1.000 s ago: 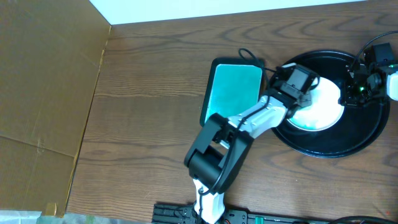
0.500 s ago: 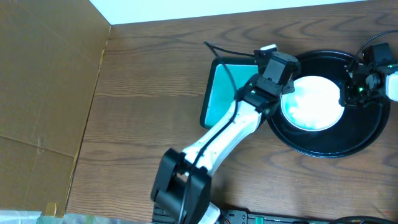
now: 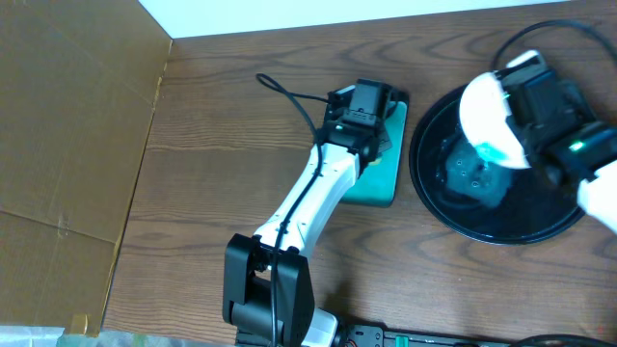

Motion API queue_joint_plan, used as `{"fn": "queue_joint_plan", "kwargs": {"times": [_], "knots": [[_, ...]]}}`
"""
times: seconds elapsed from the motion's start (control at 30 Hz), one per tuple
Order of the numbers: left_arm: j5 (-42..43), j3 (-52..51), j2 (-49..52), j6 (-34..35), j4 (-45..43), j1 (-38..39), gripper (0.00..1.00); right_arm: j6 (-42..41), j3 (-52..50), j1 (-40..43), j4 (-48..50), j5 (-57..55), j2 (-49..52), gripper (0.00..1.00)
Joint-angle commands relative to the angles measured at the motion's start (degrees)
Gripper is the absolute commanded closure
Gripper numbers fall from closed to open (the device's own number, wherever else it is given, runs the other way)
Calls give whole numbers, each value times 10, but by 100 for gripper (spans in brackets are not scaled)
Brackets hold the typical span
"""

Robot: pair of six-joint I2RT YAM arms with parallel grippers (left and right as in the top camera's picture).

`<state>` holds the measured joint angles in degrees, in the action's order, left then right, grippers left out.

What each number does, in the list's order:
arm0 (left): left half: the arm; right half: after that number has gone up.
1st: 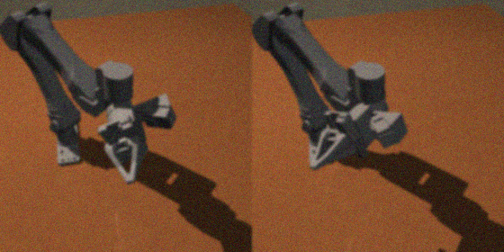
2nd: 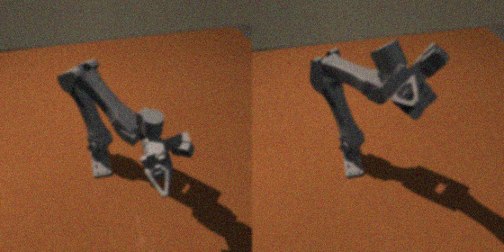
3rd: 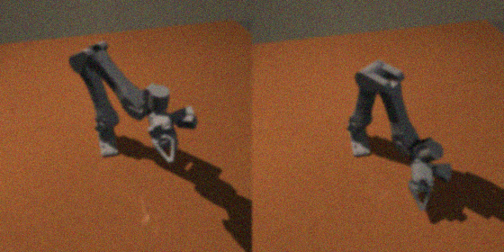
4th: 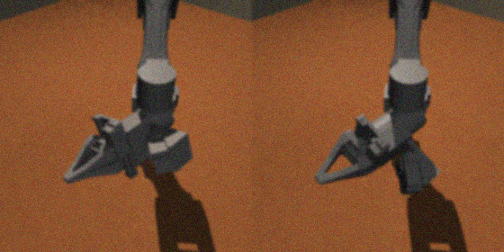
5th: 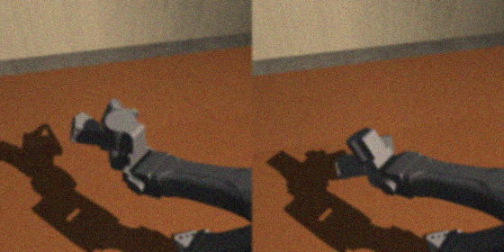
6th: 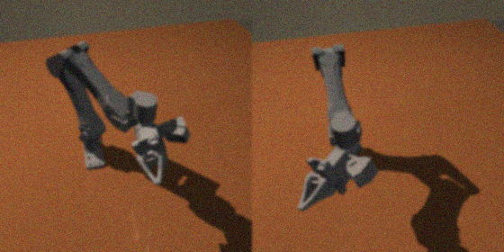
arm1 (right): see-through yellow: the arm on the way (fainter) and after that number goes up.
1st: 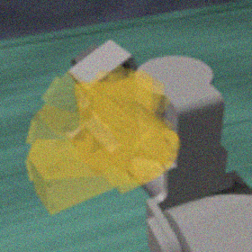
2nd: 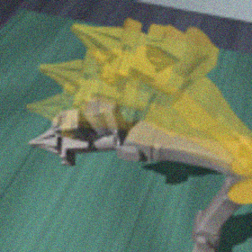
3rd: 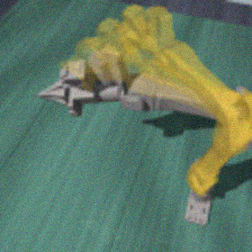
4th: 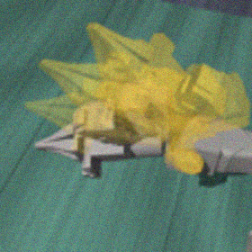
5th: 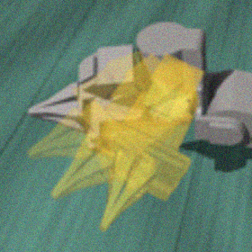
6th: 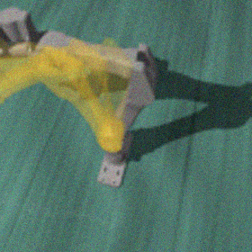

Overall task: Clean dirty plates on tray and stack at the side
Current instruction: 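Lift the last plate with the right gripper onto the side stack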

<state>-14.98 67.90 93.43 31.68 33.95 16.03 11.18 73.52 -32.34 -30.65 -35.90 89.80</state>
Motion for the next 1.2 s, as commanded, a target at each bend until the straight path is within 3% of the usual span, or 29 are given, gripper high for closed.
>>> {"fn": "queue_joint_plan", "kwargs": {"times": [0.0,0.2,0.33,0.47,0.57,0.63,0.7,0.73,0.77,0.83,0.93,1.03,1.07,1.17], "knots": [[-9,-3,-2,5,19,-23,93,161,7,-53,47,-207,-10,99],[-9,-3,-2,5,34,-32,93,429,7,-127,157,-273,-10,99],[-9,-3,-2,5,34,-32,93,528,7,-139,226,-330,-10,99],[-9,-3,-2,5,34,-32,92,562,7,-141,242,-342,-10,99],[-9,-3,-2,5,34,-32,93,515,7,-140,240,-340,-10,99],[-9,-3,-2,5,34,-32,93,402,5,-134,195,-298,-10,99],[-9,-3,-2,5,34,-32,93,319,5,-120,86,-172,-8,99],[-9,-3,-2,5,34,-32,93,306,5,-105,16,-46,-3,99],[-9,-3,-2,5,34,-32,93,304,5,-95,0,-7,2,99],[-9,-3,-2,5,34,-32,93,138,5,-38,14,-24,21,99],[-9,-3,-2,5,34,-32,93,33,5,25,30,33,20,99],[-9,-3,-2,5,35,-32,93,-23,5,137,26,252,23,99],[-9,-3,-2,5,35,-32,93,-74,5,207,23,347,28,99],[-9,-3,-2,5,35,-32,93,-171,5,316,18,429,44,98]]}}
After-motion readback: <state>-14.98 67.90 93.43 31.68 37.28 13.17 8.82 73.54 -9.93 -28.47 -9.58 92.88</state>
